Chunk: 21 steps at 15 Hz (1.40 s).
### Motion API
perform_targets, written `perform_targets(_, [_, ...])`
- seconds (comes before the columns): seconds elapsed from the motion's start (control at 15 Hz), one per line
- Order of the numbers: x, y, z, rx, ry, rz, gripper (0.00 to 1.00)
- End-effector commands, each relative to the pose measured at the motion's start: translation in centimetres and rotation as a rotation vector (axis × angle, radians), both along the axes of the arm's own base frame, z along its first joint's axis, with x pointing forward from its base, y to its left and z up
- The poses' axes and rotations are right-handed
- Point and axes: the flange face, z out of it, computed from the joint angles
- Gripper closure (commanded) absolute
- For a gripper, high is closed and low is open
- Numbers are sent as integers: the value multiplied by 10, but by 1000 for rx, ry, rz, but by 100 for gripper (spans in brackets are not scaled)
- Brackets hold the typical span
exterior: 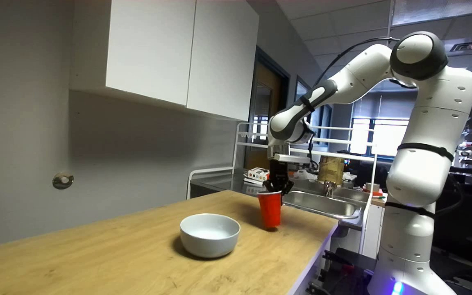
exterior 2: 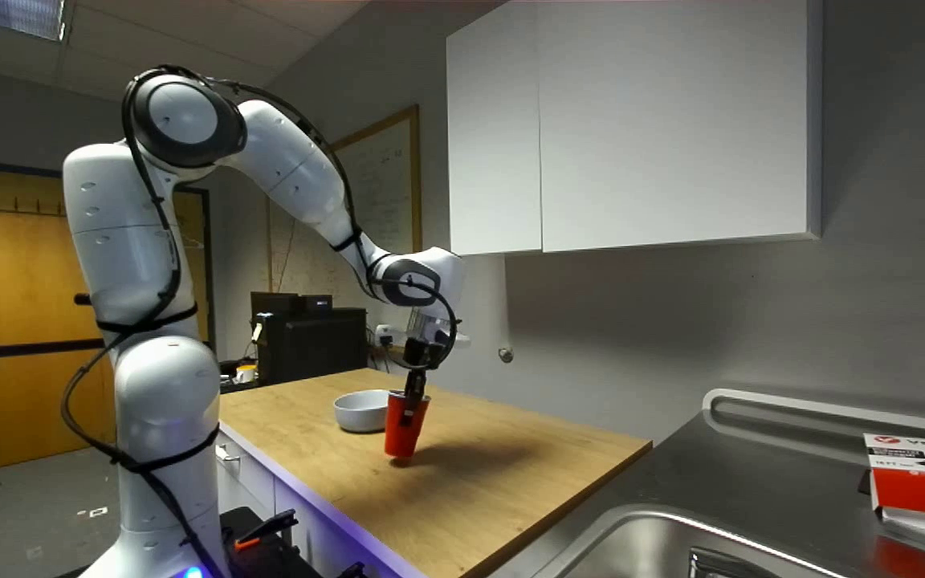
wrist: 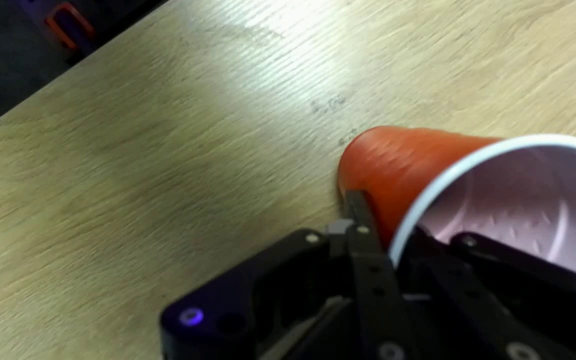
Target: Pour the contents of the cup into the bowl
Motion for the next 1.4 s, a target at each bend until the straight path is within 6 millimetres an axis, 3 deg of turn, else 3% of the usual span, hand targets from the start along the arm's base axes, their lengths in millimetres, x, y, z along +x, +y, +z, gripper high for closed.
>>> perform_targets(0.0, [10, 17, 49, -106, -36, 1, 96])
perform_targets(0.27, [27, 69, 119, -295, -110, 76, 97])
perform_targets(0.47, [37, 127, 170, -424, -172, 176, 95])
perform_targets(0.67, [41, 186, 203, -552, -225, 272, 97])
perform_targets(0.87, [41, 229, 212, -675, -258, 343, 96])
perform_targets(1.0, [45, 249, 206, -778, -284, 367, 96])
perform_targets(1.33, [75, 262, 150, -1032, -267, 374, 96])
